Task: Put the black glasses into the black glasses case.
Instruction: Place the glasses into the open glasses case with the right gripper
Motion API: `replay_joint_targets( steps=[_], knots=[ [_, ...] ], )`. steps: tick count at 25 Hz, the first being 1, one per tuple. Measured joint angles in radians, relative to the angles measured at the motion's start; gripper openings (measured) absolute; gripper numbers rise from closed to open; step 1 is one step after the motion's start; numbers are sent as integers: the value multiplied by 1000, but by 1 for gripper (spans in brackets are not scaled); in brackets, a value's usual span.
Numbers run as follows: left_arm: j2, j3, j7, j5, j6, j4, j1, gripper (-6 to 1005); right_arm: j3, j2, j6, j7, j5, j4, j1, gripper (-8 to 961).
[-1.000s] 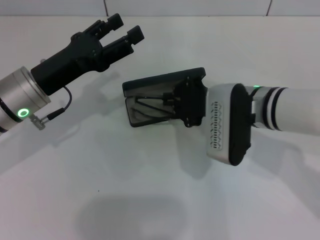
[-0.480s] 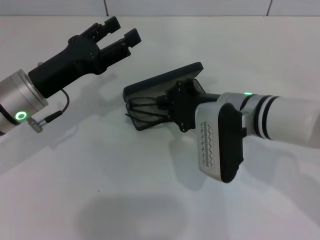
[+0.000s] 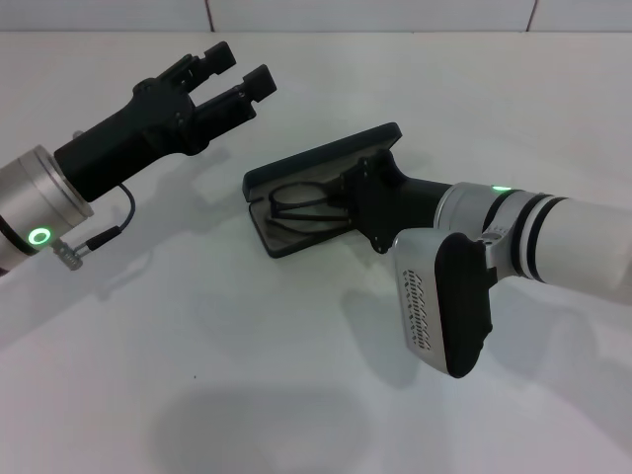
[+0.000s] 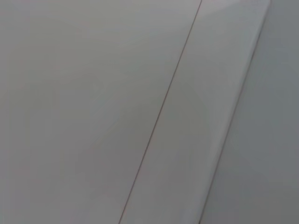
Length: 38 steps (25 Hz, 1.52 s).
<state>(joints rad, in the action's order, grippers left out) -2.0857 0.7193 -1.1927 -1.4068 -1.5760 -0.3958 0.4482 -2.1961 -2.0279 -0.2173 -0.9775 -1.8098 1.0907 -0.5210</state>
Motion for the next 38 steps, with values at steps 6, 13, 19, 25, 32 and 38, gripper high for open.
replay_joint_targets(
  steps=[6,13,19,25,32,38],
  knots=[
    [-1,0,0,0,0,0,0,875,1,0,20,90,-2,1,13,95],
    [-1,2,8,-1,1,20,8,876,-6,0,58,140,-3,-9,8,95],
    [-3,2,8,-1,0,21,9,876,-30,0,62,156,-4,-20,-12,94],
    [-3,2,8,-1,-3,23,9,876,-40,0,83,156,-2,-40,-29,113],
    [-4,2,8,-1,-4,23,11,876,-75,0,144,154,4,-40,-33,188],
    [-3,2,9,-1,-3,23,8,875,-82,0,146,151,6,-34,-22,316]
  ],
)
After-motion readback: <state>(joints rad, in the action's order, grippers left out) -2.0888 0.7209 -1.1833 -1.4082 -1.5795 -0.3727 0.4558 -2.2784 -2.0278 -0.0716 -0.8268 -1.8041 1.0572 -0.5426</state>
